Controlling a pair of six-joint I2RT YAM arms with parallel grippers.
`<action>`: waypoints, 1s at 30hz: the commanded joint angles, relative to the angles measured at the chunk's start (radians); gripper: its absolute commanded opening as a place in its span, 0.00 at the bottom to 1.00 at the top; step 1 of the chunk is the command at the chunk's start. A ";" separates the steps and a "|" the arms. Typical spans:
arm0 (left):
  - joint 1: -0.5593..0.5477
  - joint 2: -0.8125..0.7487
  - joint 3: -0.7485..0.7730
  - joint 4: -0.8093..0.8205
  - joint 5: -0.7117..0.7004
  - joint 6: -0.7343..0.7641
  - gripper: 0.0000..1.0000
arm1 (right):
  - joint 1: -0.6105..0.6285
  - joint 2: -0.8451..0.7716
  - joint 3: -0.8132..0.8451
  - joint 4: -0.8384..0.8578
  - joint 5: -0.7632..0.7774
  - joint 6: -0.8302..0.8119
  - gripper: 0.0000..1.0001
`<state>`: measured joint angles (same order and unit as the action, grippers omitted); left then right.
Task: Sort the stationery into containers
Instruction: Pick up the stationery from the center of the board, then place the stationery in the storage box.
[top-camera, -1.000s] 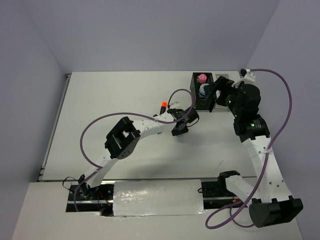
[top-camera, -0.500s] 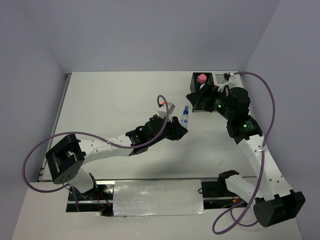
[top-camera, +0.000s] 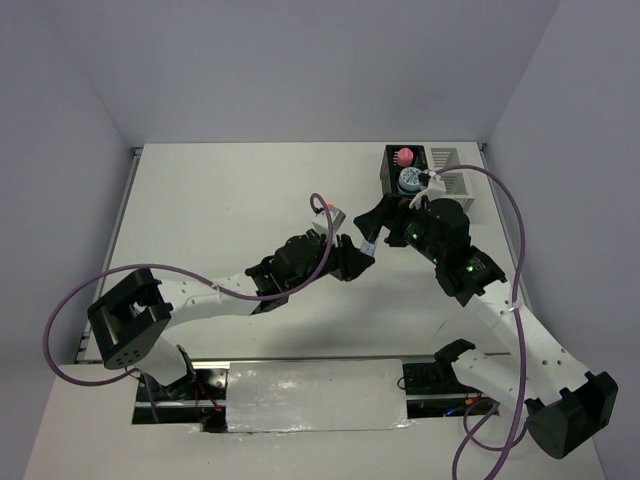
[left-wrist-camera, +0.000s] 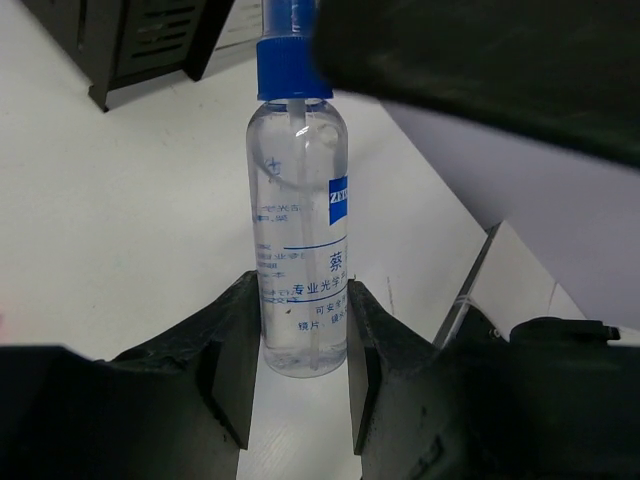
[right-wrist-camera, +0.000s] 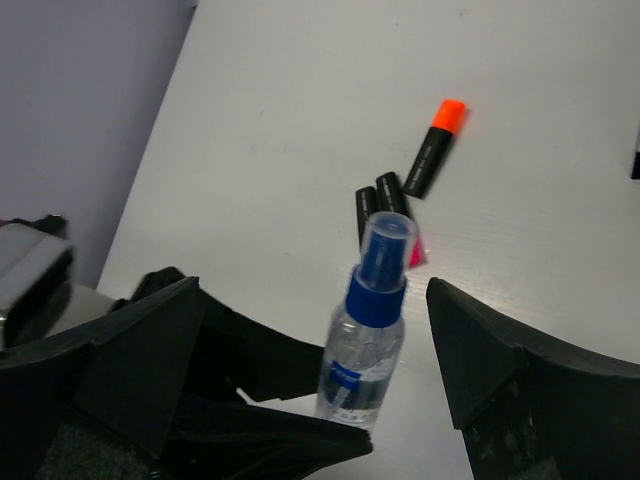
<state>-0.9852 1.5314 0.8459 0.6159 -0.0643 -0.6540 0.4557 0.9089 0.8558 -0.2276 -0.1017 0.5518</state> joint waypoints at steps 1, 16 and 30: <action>-0.007 -0.062 0.012 0.165 0.024 0.047 0.00 | 0.009 -0.031 -0.015 0.004 0.091 -0.023 0.99; -0.006 -0.076 0.008 0.154 0.037 0.093 0.00 | 0.008 0.050 -0.021 0.132 -0.245 0.017 0.24; -0.001 -0.186 0.345 -1.128 -0.589 -0.167 0.99 | -0.333 0.299 0.152 0.335 0.292 -0.070 0.00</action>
<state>-0.9882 1.4380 1.1728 -0.1112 -0.4812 -0.7258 0.1638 1.1408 0.9031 -0.0597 -0.0162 0.5327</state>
